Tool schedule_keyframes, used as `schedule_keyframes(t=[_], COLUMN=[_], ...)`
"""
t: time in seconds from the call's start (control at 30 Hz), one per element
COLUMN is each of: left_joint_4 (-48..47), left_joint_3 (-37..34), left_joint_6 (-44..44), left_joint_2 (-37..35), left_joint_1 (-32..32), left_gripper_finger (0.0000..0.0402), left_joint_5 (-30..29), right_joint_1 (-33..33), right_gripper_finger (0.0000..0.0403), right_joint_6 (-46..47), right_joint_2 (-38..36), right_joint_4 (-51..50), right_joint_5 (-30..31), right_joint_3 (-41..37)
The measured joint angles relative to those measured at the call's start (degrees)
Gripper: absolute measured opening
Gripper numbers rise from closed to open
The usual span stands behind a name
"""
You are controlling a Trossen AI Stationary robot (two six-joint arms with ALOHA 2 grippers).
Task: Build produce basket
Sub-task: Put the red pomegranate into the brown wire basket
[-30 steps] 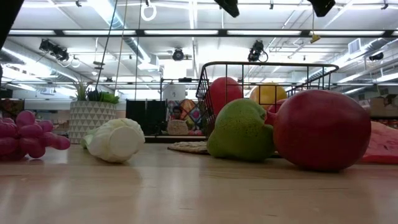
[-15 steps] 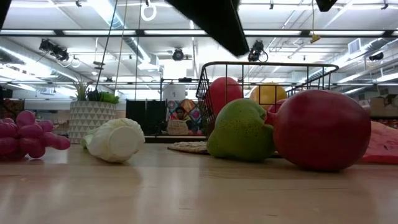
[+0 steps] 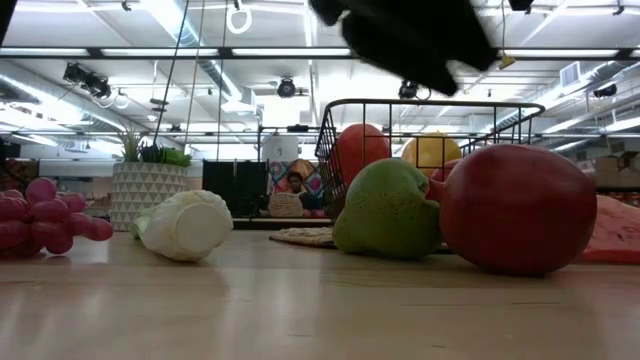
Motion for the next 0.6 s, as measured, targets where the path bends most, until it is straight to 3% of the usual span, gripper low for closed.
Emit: schedule_keyframes(t=[0.23, 0.47, 0.6], left_joint_4=[4.6, -2.9, -3.9], left_joint_3=[4.3, 15.9, 17.3], left_joint_6=[4.6, 10.2, 13.3], left_joint_2=[5.7, 13.1, 14.1], left_joint_1=[0.3, 1.4, 1.8], left_gripper_finger=[0.0396, 0.0396, 0.0396], left_joint_5=[-1.1, -2.6, -2.5], right_joint_1=[0.0, 0.0, 0.0], right_gripper_finger=[0.0387, 0.0387, 0.0387], right_joint_6=[-0.6, -0.8, -0.6], right_joint_2=[0.0, 0.0, 0.0], right_joint_4=[0.8, 0.6, 0.4], right_joint_5=[0.0, 0.0, -0.1], right_joint_3=[0.0, 0.0, 0.0])
